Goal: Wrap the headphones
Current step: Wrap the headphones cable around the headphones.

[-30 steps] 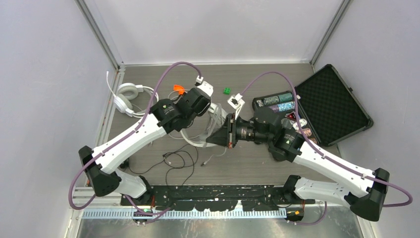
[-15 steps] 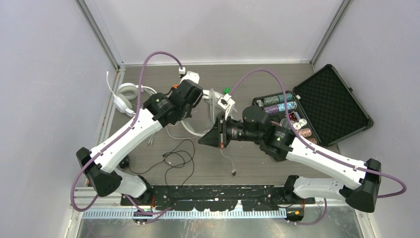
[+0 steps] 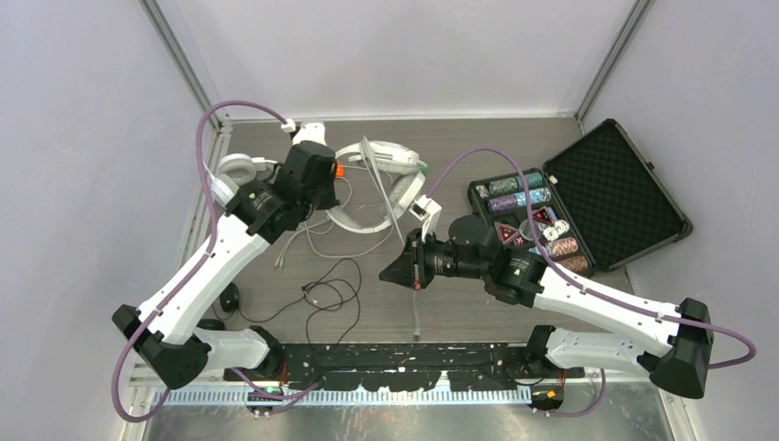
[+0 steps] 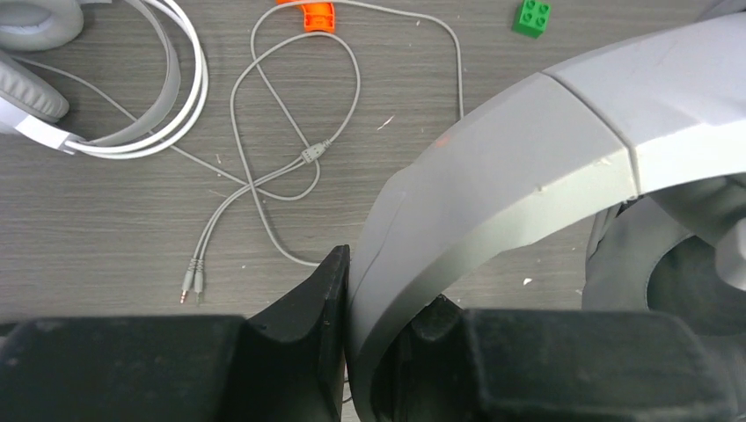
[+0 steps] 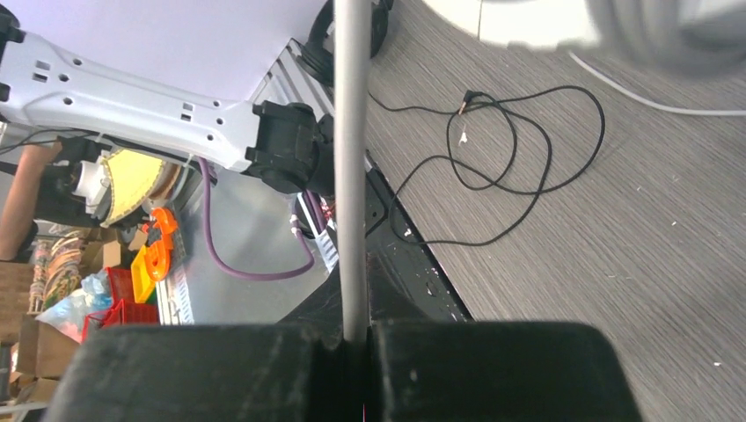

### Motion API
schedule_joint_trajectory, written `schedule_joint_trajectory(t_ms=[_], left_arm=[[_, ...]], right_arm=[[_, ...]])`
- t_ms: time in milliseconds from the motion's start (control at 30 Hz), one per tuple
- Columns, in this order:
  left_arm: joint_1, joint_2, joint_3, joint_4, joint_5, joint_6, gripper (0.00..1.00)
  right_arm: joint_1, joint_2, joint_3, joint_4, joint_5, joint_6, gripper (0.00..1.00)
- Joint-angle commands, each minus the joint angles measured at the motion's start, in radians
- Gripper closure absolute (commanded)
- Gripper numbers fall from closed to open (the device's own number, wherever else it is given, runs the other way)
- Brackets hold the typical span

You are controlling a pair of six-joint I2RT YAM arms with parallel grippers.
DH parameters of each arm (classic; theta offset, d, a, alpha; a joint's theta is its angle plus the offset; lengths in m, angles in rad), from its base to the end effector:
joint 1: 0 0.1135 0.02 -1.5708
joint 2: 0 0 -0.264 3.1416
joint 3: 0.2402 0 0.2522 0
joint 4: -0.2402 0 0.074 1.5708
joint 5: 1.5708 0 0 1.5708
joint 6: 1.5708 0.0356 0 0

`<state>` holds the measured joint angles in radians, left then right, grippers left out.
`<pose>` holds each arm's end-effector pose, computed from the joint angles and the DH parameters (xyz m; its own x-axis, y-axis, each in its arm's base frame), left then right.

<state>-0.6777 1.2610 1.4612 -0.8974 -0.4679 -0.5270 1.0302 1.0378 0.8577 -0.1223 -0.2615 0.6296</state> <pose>0.2038 -0.1435 0.4045 -0.5783 -0.1108 -0.8083 -0.0007 0.9908 -0.1353 0.1162 0.2114 0.3237 -0.6864 -0.0382 -0.7262 -0.6819 0.3812 0.6243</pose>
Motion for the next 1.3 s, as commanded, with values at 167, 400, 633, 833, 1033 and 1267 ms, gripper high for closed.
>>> schedule_joint_trajectory(t_ms=[167,400,633,833,1033,1267], left_arm=[[0.057,-0.094,-0.003,0.182,0.073,-0.117,1.00],[0.099,-0.116,-0.008,0.178,0.153,-0.148,1.00],[0.136,-0.118,0.011,0.175,0.261,-0.173,1.00],[0.176,-0.126,0.035,0.146,0.285,-0.162,1.00],[0.217,-0.116,0.077,0.110,0.348,-0.142,1.00],[0.261,-0.119,0.095,0.098,0.440,-0.140,1.00]], right_arm=[[0.016,-0.034,-0.058,0.076,0.054,-0.043,0.99],[0.014,-0.064,-0.149,0.117,0.064,-0.081,0.99],[0.014,-0.100,-0.225,0.173,0.066,-0.093,0.99],[0.014,-0.137,-0.287,0.211,0.058,-0.099,0.99],[0.013,-0.174,-0.324,0.214,0.043,-0.103,0.99],[0.014,-0.179,-0.358,0.226,0.035,-0.083,0.98]])
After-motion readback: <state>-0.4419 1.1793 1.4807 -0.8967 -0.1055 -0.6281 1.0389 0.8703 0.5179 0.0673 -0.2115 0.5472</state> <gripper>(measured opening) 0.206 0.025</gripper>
